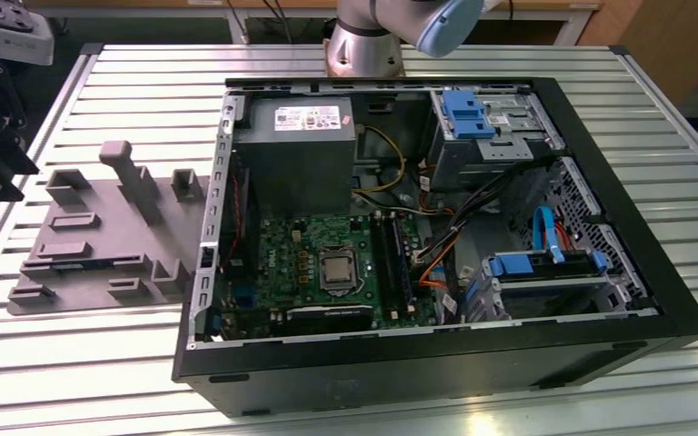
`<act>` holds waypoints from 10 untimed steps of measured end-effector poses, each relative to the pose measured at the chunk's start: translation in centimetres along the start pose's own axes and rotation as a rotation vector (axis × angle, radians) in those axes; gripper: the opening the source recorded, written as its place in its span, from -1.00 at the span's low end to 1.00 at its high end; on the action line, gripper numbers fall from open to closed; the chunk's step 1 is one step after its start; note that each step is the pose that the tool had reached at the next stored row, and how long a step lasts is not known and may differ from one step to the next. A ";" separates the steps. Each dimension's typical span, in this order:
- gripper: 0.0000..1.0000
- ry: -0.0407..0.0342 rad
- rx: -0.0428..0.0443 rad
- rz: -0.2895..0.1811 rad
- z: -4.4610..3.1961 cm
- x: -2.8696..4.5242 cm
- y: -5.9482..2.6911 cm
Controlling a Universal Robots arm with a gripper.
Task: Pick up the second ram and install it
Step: 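Pick up the second ram and move it above second insertion slot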
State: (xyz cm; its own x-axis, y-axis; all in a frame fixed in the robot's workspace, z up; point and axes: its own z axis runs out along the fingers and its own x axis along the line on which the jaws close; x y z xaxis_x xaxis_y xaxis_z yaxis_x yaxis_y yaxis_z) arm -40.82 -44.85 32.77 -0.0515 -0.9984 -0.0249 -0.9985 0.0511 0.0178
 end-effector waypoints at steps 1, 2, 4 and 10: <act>-0.17 0.0000 0.0000 0.000 0.05 0.00 0.02; -0.17 -0.0002 0.0000 0.000 0.07 0.01 0.03; -0.17 -0.0003 0.0001 0.000 0.07 0.00 0.03; -0.17 -0.0003 0.0001 0.000 0.07 0.01 0.06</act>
State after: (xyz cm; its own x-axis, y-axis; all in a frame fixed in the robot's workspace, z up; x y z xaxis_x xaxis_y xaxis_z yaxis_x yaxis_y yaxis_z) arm -40.88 -44.85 32.70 -0.0514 -0.9984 -0.0252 -0.9985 0.0510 0.0177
